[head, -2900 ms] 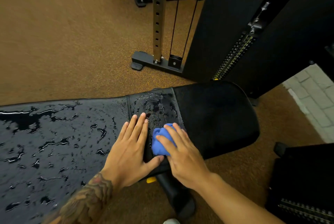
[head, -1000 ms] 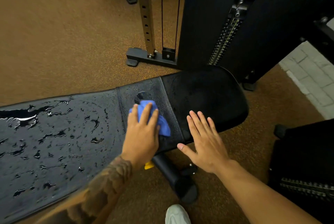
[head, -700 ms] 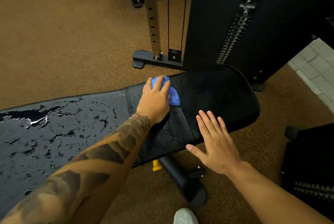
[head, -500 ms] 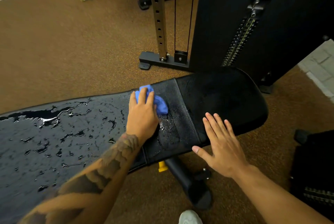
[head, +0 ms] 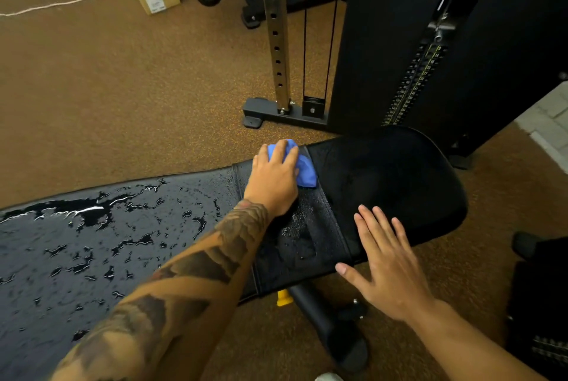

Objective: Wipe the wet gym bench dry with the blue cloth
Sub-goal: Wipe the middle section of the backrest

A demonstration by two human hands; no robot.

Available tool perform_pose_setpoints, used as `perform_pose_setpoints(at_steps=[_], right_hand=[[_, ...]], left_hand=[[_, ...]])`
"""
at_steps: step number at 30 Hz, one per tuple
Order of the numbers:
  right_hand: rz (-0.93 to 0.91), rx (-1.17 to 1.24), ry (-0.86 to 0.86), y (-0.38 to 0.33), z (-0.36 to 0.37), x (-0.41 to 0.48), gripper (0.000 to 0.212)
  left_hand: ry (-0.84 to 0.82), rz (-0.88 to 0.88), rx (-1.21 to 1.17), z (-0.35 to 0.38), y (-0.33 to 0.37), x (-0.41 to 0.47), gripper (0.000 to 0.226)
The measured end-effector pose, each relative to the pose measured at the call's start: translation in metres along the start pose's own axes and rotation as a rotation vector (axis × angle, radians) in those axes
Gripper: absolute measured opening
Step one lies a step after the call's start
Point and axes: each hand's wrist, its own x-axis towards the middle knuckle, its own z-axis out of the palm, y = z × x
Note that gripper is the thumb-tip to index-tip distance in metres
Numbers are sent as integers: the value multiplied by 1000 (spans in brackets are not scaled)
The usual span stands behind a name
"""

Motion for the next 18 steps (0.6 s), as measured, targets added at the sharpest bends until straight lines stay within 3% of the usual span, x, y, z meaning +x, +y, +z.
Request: perform_pose_setpoints(at_steps=[5, 9, 11, 18], right_hand=[[11, 11, -11, -1, -3, 1, 88], [37, 1, -13, -3, -4, 2, 88], [48, -2, -20, -4, -4, 4, 89], [48, -11, -53, -5, -10, 3, 89]], left_hand=[[38, -70, -7, 21, -13, -54, 57], [-96, 99, 61, 32, 25, -93, 59], [-85, 140, 56, 26, 29, -78, 60], [-21, -98, -18, 7, -14, -41, 58]])
